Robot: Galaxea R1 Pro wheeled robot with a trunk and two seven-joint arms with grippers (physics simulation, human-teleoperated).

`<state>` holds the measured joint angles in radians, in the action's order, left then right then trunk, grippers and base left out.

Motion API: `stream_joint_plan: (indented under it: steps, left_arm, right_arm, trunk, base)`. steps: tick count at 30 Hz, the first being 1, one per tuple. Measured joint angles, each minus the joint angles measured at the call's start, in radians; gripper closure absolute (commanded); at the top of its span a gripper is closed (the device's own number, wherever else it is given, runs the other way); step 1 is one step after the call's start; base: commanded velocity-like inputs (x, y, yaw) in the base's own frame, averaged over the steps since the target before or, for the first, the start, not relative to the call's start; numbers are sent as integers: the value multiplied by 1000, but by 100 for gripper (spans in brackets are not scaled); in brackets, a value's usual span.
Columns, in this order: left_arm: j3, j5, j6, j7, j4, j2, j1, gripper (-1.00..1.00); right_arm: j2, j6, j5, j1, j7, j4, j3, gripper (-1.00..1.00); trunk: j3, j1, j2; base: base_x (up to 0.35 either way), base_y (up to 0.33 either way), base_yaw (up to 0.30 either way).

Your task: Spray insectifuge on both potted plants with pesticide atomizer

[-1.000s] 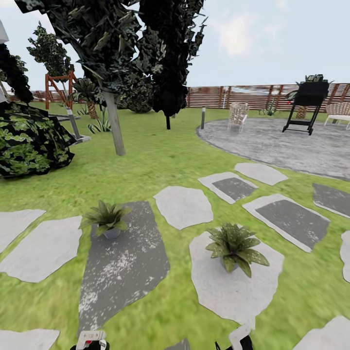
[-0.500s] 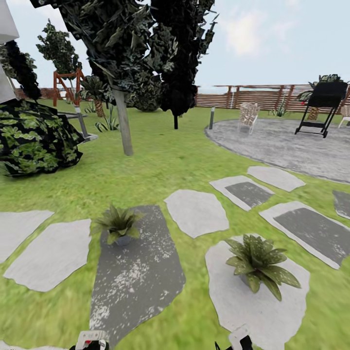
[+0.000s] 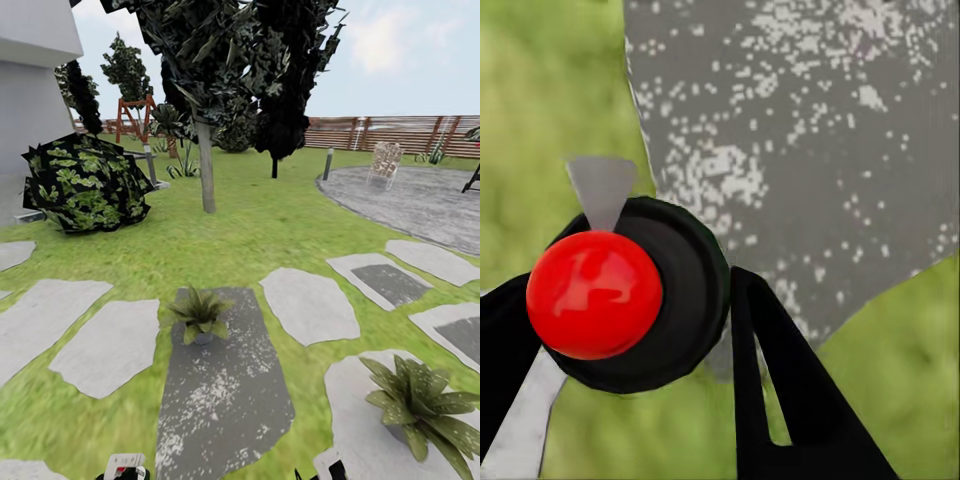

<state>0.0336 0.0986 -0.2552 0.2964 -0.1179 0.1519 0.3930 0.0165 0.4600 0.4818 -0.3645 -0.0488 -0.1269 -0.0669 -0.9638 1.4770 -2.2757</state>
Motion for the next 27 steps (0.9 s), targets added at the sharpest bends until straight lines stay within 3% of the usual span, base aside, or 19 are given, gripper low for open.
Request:
stream_joint_plan:
  steps: [27]
  left_arm:
    - [0, -1, 0, 0, 0, -2, -2, 100]
  right_arm:
    - [0, 0, 0, 1, 0, 0, 0, -100]
  trunk:
    - [0, 0, 0]
  base:
    - [297, 147, 7]
